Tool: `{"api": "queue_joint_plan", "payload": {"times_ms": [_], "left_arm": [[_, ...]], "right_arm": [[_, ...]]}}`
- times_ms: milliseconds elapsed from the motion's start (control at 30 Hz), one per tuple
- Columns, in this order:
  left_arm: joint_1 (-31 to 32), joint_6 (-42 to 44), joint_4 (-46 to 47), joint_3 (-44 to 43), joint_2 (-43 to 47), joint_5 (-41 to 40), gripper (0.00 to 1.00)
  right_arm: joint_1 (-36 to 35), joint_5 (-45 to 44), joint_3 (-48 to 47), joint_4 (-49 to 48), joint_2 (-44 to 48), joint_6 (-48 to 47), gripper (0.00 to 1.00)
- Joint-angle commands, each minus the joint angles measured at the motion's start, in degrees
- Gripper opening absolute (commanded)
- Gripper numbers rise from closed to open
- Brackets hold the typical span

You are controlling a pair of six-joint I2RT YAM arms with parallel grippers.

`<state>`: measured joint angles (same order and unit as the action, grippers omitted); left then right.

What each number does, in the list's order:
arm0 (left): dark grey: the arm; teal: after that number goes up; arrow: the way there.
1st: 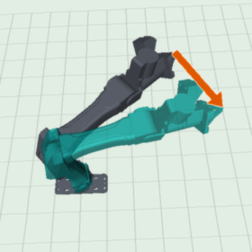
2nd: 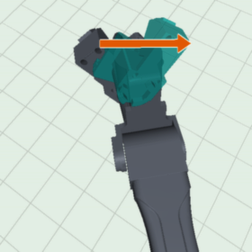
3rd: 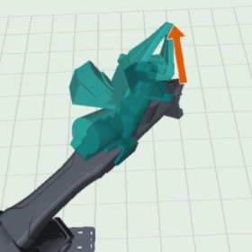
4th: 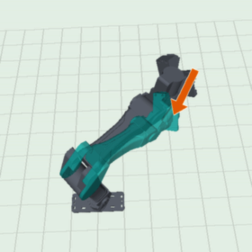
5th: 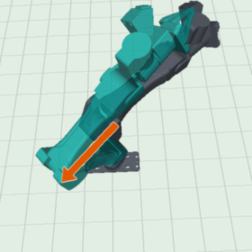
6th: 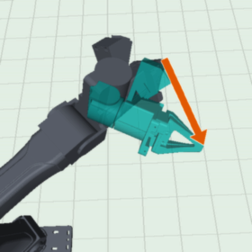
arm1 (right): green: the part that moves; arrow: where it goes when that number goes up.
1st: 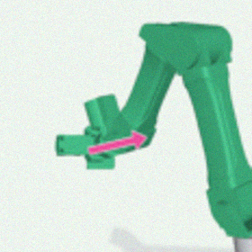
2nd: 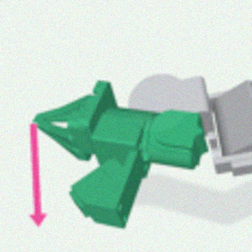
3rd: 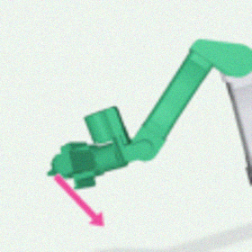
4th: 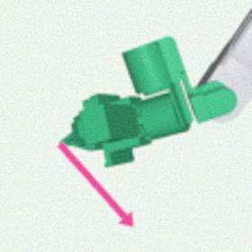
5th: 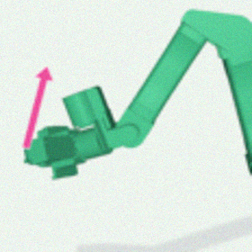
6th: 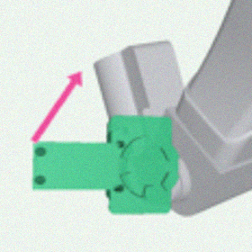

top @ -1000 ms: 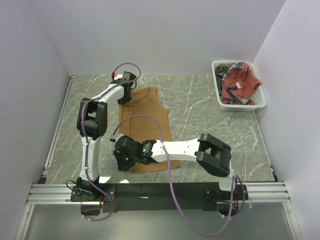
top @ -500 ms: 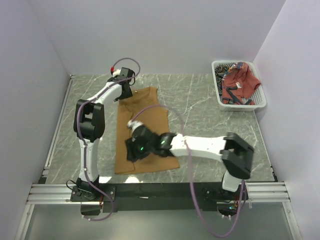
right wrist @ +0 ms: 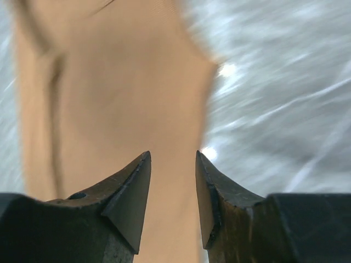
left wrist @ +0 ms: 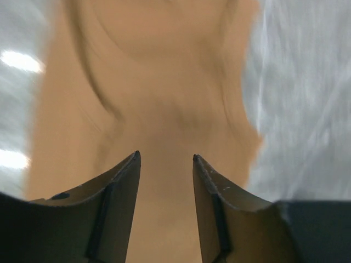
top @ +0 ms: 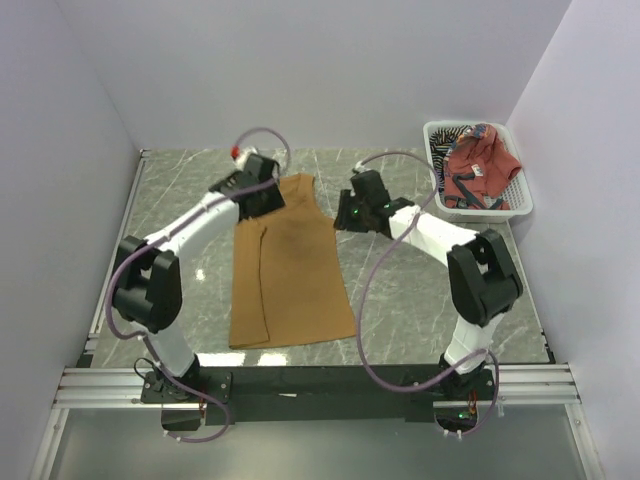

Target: Fold and stack the tank tops

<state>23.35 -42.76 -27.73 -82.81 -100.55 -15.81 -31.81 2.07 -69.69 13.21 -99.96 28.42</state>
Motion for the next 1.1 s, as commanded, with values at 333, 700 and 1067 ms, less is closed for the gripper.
{"api": "queue_joint_plan", "payload": {"times_ms": [333,700,1067], "left_arm": [[21.0,-9.3,8.1,14.9,7.3,7.2,0.47],[26.5,-11.6,8.2,19.1,10.9,7.0,0.46],[36.4,-11.0,9.1,20.7,9.3,8.4,0.43]], "right_arm": [[7.5,8.0,-10.5,-4.3,-13.2,-2.8,0.44],[7.5,8.1,-14.3,-3.9,-20.3,-1.2,0.40],[8.8,2.9,-5.9,-6.6,-16.3,0.8,0.04]]}}
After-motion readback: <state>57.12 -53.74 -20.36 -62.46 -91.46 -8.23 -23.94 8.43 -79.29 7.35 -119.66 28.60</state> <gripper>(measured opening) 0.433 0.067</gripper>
